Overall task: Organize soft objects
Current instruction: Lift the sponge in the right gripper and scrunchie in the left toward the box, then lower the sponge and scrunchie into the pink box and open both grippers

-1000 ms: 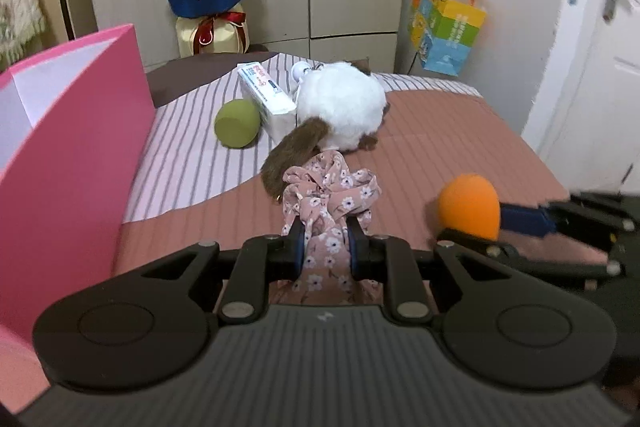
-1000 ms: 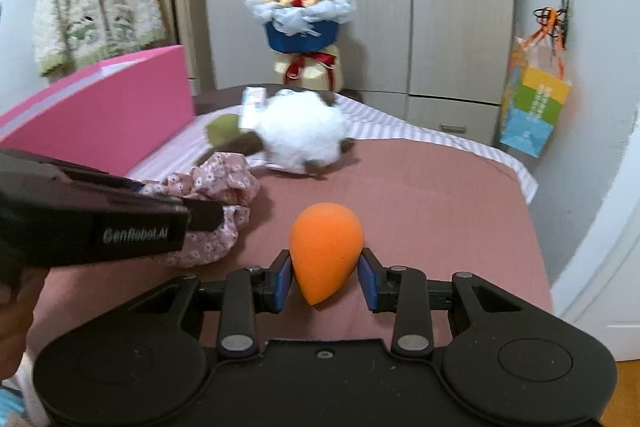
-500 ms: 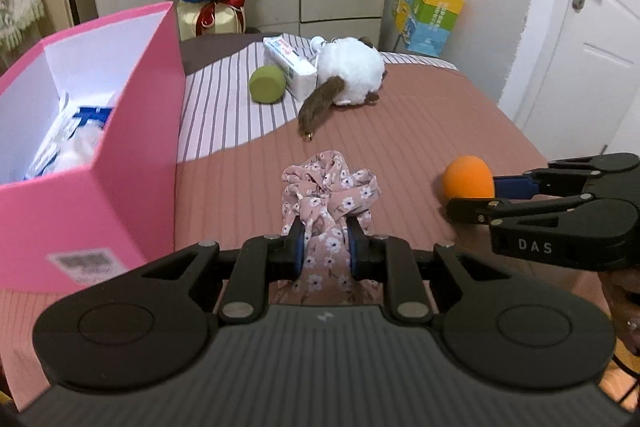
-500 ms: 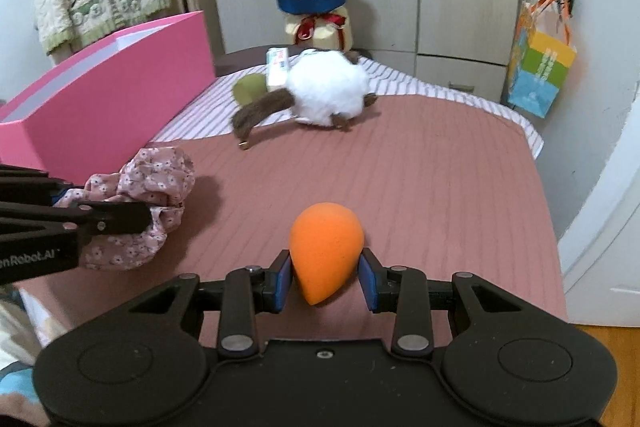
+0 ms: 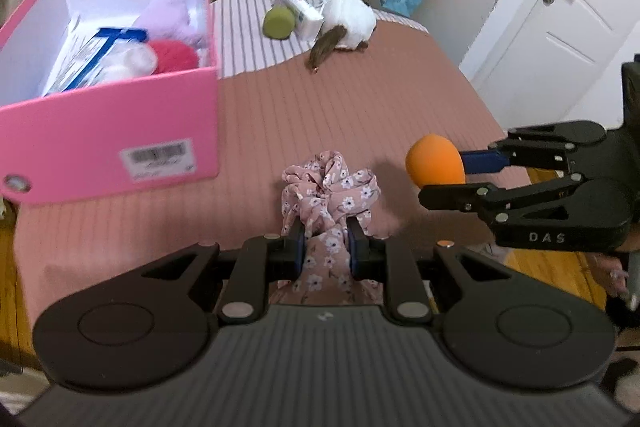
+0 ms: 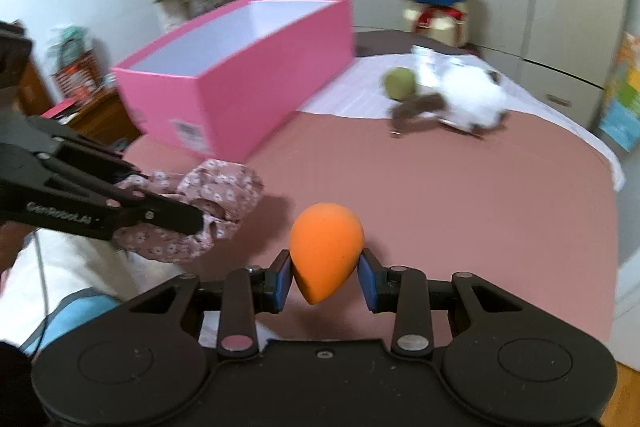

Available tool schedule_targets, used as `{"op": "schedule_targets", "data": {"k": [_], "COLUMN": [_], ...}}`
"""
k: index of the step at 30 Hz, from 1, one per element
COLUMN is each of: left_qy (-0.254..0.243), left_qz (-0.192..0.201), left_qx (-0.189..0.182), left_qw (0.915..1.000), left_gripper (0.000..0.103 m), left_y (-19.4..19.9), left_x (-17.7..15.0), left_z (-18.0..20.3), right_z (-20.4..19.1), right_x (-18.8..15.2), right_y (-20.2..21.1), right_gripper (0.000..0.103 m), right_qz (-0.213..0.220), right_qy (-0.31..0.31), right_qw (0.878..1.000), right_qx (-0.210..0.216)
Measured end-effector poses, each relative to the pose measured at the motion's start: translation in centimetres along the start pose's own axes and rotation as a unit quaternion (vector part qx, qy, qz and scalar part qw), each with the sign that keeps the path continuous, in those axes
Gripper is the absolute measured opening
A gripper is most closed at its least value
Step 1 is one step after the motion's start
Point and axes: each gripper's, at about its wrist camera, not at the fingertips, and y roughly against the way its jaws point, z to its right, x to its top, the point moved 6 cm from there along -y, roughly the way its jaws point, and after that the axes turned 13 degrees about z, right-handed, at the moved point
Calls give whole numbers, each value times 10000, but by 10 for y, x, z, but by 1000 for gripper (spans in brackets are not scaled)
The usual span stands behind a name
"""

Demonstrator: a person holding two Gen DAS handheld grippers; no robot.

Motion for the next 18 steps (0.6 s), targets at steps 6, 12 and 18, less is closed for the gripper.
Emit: {"op": "schedule_targets", "data": {"k": [6, 12, 18], "left_qy": [427, 238, -29], "left_qz": [-205, -47, 242], "left_qx": [-207, -34, 60], "left_qw": [9987, 9997, 9997], "left_gripper": [19, 19, 19], "left_y": [39, 73, 98], "left_x": [-2, 7, 28], "left_z": [-20, -30, -35], "right_z": [-34, -63, -92], "right_x": [17, 33, 57], "right_y": [5, 5, 2], "right_gripper": [40, 40, 40], "right_qz": [-128, -220, -101], "right_qy": [133, 20, 281], "right_qw": [9983, 9929, 9891], "right_qx": [546, 1169, 1441]}}
